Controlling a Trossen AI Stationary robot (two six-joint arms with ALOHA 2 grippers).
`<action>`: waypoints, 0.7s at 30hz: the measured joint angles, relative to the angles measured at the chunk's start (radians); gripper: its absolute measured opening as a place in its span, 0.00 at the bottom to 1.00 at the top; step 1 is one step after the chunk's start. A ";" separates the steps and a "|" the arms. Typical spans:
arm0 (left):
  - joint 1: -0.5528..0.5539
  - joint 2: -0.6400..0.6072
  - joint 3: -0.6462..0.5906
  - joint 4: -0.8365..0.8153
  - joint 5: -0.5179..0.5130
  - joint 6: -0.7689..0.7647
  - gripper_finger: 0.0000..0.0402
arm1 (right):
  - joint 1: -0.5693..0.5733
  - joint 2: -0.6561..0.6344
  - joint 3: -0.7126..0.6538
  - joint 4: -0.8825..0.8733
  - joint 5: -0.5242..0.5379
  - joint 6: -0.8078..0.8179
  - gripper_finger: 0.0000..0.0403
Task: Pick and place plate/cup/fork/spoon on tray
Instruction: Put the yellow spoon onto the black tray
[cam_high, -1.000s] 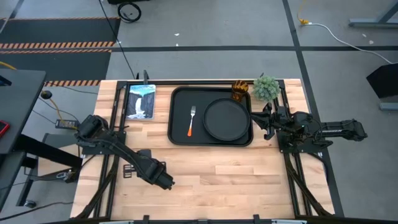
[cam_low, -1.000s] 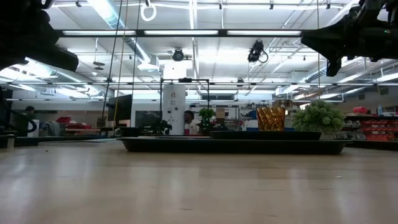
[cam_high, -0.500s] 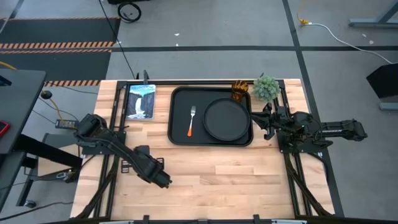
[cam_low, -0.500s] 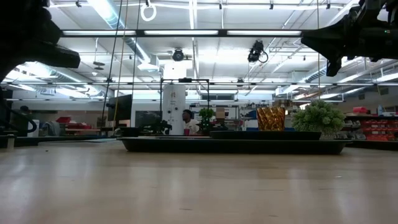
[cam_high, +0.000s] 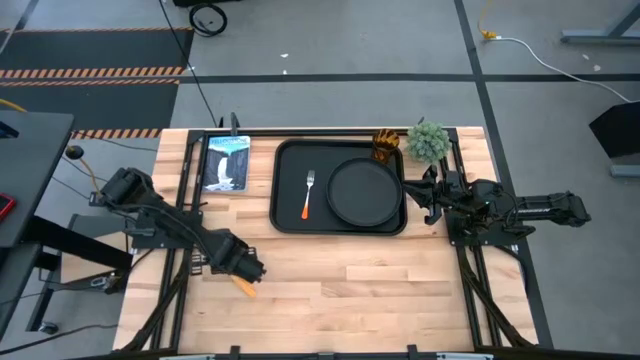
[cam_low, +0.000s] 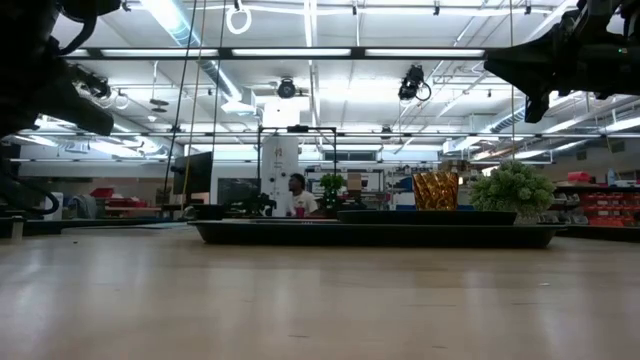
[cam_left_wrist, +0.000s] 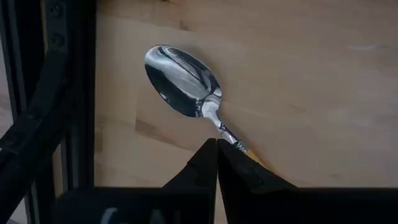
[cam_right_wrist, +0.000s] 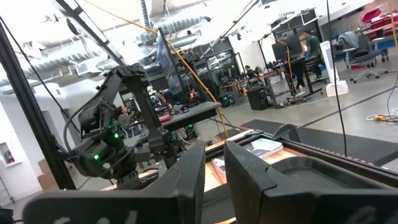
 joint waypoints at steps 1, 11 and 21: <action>0.000 0.000 0.000 0.011 0.000 0.000 0.06 | 0.000 0.000 0.000 0.000 0.000 0.000 0.17; 0.000 0.001 0.000 0.128 -0.003 -0.013 0.39 | 0.000 0.000 0.000 0.000 0.000 0.000 0.17; -0.004 0.002 -0.069 0.274 0.005 -0.024 0.53 | 0.000 0.000 0.000 0.000 0.000 0.000 0.17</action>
